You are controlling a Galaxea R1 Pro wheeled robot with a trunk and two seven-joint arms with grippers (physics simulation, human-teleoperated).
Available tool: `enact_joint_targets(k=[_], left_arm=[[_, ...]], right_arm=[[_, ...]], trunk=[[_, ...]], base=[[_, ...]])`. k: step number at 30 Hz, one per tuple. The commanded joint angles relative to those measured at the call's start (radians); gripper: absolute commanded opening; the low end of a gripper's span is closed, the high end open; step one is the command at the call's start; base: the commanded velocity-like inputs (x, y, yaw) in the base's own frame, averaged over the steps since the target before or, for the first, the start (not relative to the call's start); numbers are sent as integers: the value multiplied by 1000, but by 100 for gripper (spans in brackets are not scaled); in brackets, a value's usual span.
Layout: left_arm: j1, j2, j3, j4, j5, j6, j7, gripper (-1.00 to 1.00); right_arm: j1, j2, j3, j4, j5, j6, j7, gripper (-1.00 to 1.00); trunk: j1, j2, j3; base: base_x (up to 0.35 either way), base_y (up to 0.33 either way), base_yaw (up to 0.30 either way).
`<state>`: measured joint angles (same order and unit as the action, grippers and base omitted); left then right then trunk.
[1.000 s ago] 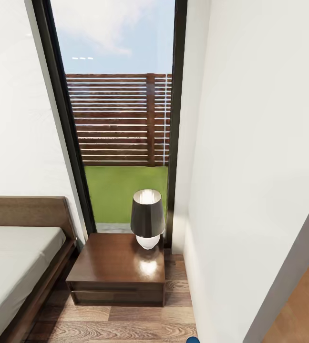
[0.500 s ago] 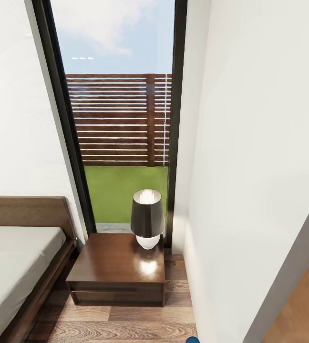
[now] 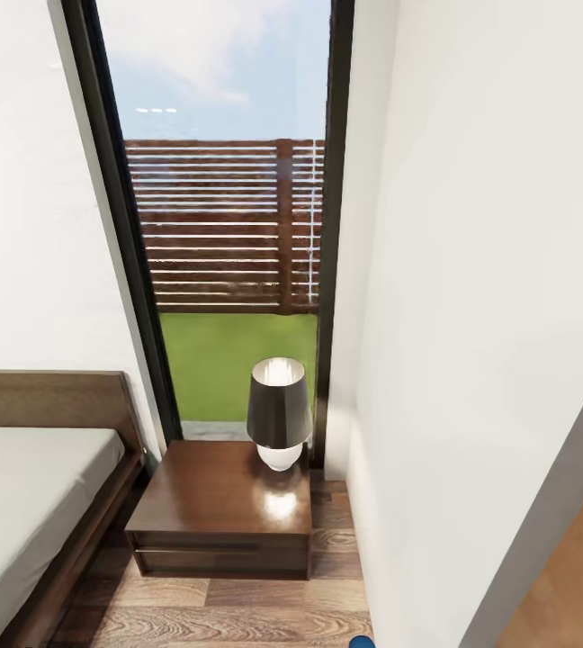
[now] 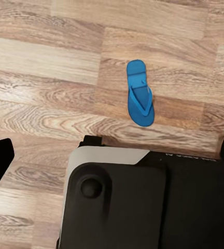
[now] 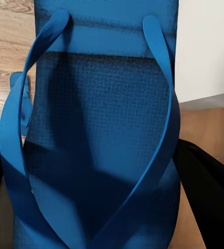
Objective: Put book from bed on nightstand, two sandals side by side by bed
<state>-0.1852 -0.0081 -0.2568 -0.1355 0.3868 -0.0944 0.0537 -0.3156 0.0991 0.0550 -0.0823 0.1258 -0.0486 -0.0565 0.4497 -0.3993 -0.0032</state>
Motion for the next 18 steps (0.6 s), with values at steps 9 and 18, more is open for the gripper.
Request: enact_joint_targets(k=[9, 18], left_arm=[[0, 0, -10, 1, 7, -8, 1, 100], [0, 0, -10, 1, 7, -10, 0, 100]], right_arm=[[0, 1, 5, 1, 6, -2, -6, -100], [0, 1, 5, 1, 6, -2, -6, -100]], trunk=[[0, -1, 0], [0, -1, 0]], base=[[0, 0, 81], [0, 0, 19]])
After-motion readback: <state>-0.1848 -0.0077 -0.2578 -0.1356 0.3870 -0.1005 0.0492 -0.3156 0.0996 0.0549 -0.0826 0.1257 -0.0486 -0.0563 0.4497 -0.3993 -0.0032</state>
